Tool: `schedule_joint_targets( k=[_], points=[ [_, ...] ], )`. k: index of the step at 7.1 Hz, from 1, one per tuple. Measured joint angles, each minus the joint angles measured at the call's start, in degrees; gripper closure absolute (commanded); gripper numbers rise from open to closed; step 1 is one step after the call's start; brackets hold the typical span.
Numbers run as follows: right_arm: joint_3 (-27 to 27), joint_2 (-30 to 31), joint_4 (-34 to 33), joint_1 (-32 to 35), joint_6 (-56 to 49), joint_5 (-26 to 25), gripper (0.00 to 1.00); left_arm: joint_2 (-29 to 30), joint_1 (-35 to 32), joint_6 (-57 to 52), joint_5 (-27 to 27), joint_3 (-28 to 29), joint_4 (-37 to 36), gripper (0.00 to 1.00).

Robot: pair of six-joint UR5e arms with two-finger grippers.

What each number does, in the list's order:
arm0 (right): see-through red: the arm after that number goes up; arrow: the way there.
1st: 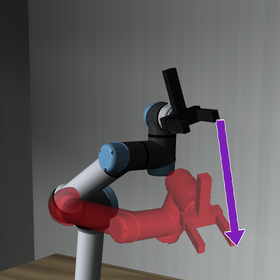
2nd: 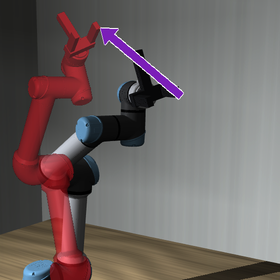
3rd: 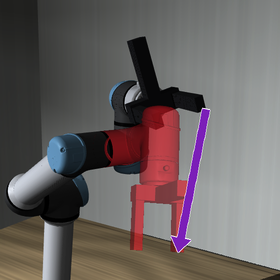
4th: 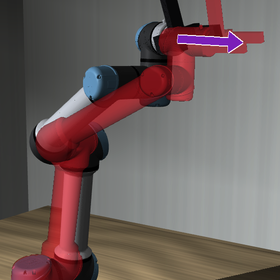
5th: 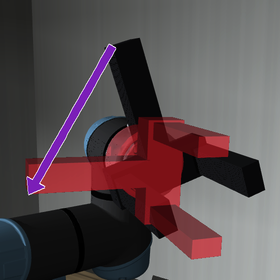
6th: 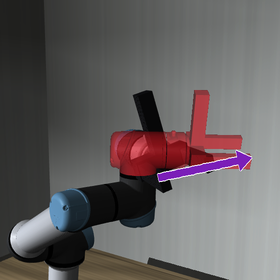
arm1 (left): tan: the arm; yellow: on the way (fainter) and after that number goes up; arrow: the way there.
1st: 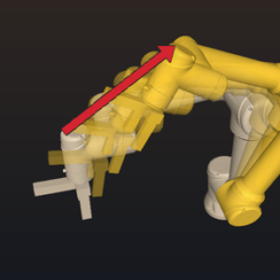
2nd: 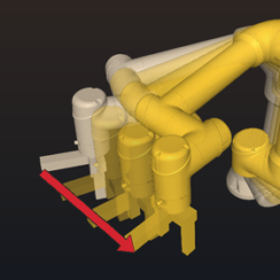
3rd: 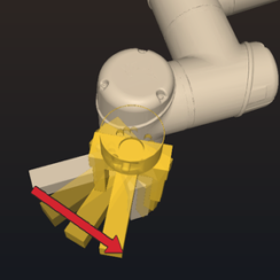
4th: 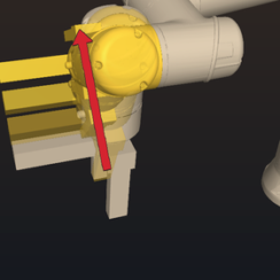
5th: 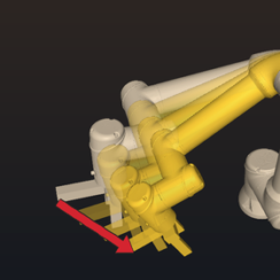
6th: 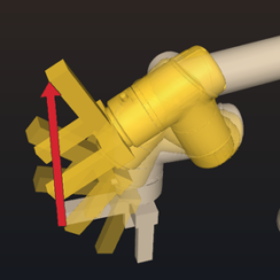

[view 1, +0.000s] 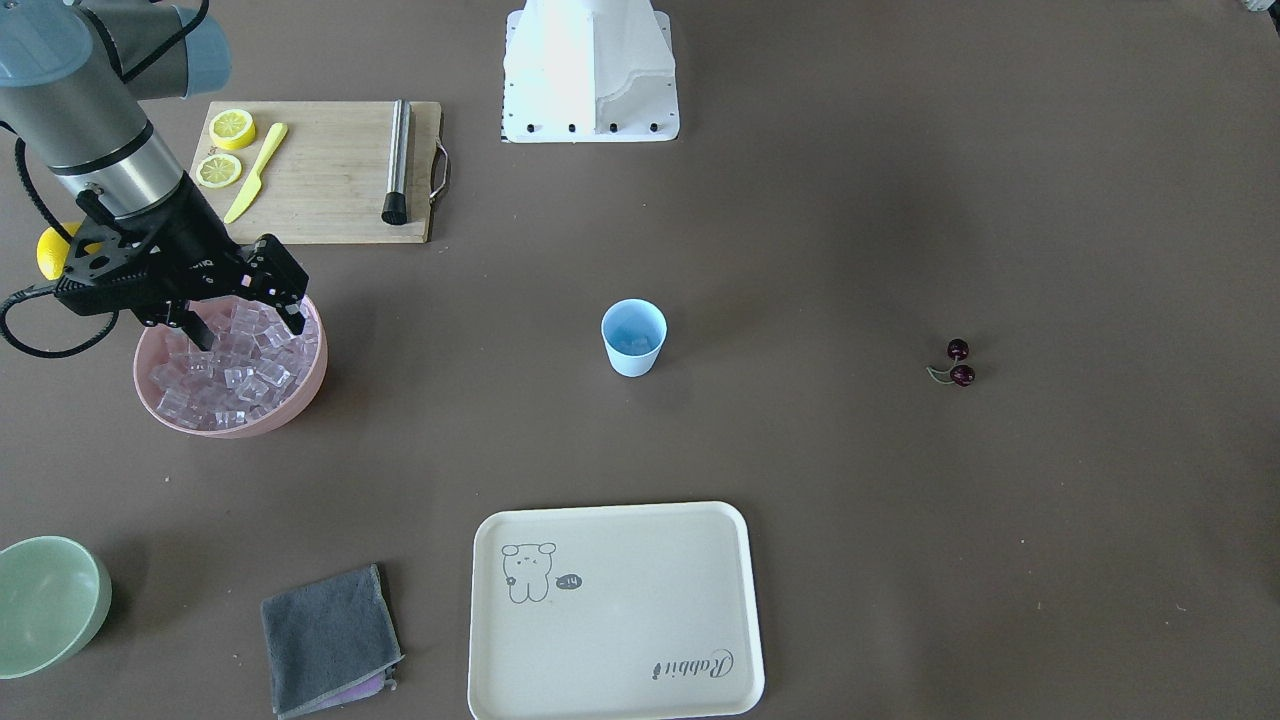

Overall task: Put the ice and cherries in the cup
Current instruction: 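Return the right gripper to the pink bowl of ice, then grasp a second ice cube with the right gripper and lift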

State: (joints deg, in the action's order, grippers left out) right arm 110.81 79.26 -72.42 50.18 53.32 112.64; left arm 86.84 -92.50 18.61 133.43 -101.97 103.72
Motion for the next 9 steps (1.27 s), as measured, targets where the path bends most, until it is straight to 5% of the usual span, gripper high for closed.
schedule_joint_targets(
  k=[4,9],
  points=[
    [-1.88,4.81,0.25,-3.24,-1.26,-7.86,0.01,-1.84,-0.05,0.11,-0.02,0.06,4.02,0.02],
    [-5.20,1.18,-0.10,-6.10,1.10,-8.99,0.05,-1.85,-0.05,0.17,-0.01,-0.01,4.19,0.02]
  ],
)
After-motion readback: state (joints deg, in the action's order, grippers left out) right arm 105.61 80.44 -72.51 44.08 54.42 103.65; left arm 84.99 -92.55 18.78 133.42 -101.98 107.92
